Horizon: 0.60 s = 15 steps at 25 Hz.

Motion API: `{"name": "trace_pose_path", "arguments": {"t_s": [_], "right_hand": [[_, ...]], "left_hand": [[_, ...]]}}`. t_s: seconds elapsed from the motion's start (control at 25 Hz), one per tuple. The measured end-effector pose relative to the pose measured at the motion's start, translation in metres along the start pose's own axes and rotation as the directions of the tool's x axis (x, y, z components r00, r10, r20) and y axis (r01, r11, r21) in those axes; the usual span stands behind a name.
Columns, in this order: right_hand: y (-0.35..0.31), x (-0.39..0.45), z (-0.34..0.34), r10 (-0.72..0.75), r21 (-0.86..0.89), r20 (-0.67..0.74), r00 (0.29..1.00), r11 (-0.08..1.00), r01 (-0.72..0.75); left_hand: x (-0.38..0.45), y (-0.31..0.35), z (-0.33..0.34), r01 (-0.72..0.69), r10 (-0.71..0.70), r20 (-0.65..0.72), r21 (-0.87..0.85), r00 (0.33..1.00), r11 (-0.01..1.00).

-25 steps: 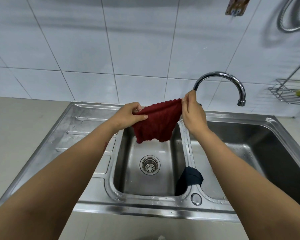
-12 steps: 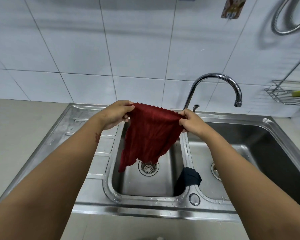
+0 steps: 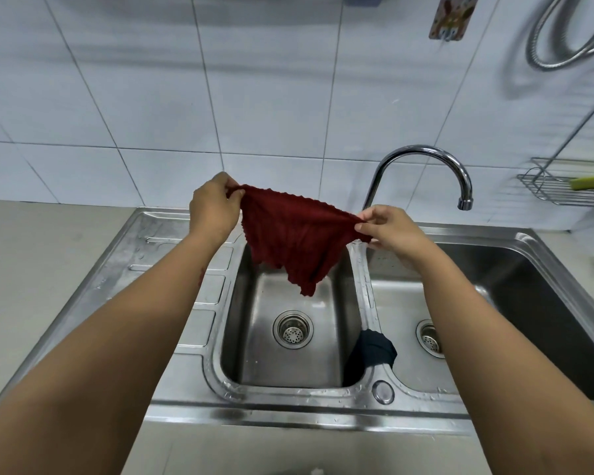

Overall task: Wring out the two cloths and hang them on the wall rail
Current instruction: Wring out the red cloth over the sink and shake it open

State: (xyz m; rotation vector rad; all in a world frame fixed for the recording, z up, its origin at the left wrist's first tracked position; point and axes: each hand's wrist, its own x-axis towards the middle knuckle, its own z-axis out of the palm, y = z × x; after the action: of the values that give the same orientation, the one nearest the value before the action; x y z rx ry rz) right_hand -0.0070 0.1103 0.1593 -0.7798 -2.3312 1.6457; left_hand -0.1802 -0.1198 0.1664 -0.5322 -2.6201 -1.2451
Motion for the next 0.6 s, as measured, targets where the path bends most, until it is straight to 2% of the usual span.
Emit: {"name": "trace_pose_path", "arguments": {"t_s": [0.08,0.16,0.2,0.24,0.32,0.36,0.44,0.52,0.6], "right_hand": [[-0.01,-0.001,-0.002,-0.103,-0.103,-0.149,0.984,0.991,0.088],[-0.017,-0.004,0.002,-0.285,-0.336,-0.401,0.871,0.93,0.149],[-0.019,-0.006,0.004,-0.364,-0.422,-0.466,0.806,0.893,0.159],[-0.018,-0.007,0.006,-0.411,-0.503,-0.458,0.788,0.851,0.152],[-0.011,-0.008,0.009,-0.369,-0.635,-0.338,0.866,0.768,0.079],[-0.007,-0.008,0.009,-0.34,-0.641,-0.328,0.881,0.765,0.057],[-0.005,-0.008,0.006,-0.367,-0.612,-0.384,0.847,0.788,0.064],[-0.007,-0.007,0.006,-0.358,-0.657,-0.332,0.873,0.752,0.058],[-0.006,-0.008,0.008,-0.356,-0.67,-0.331,0.874,0.741,0.048]], "left_hand": [[0.0,0.005,-0.002,-0.031,0.029,-0.075,-0.018,0.997,0.999],[-0.004,0.009,-0.003,-0.08,0.066,-0.203,-0.063,0.977,0.995],[-0.006,0.008,-0.002,-0.126,0.111,-0.243,-0.046,0.964,0.991],[-0.009,0.005,-0.001,-0.188,0.192,-0.216,0.041,0.957,0.981],[-0.012,-0.007,0.003,-0.294,0.301,0.02,0.284,0.953,0.913],[-0.012,-0.012,0.001,-0.299,0.285,0.093,0.333,0.954,0.894],[-0.013,-0.013,-0.002,-0.28,0.276,0.053,0.283,0.96,0.917],[-0.015,-0.006,-0.003,-0.289,0.29,0.036,0.269,0.956,0.919],[-0.018,-0.002,-0.004,-0.296,0.285,0.079,0.296,0.955,0.908]]}}
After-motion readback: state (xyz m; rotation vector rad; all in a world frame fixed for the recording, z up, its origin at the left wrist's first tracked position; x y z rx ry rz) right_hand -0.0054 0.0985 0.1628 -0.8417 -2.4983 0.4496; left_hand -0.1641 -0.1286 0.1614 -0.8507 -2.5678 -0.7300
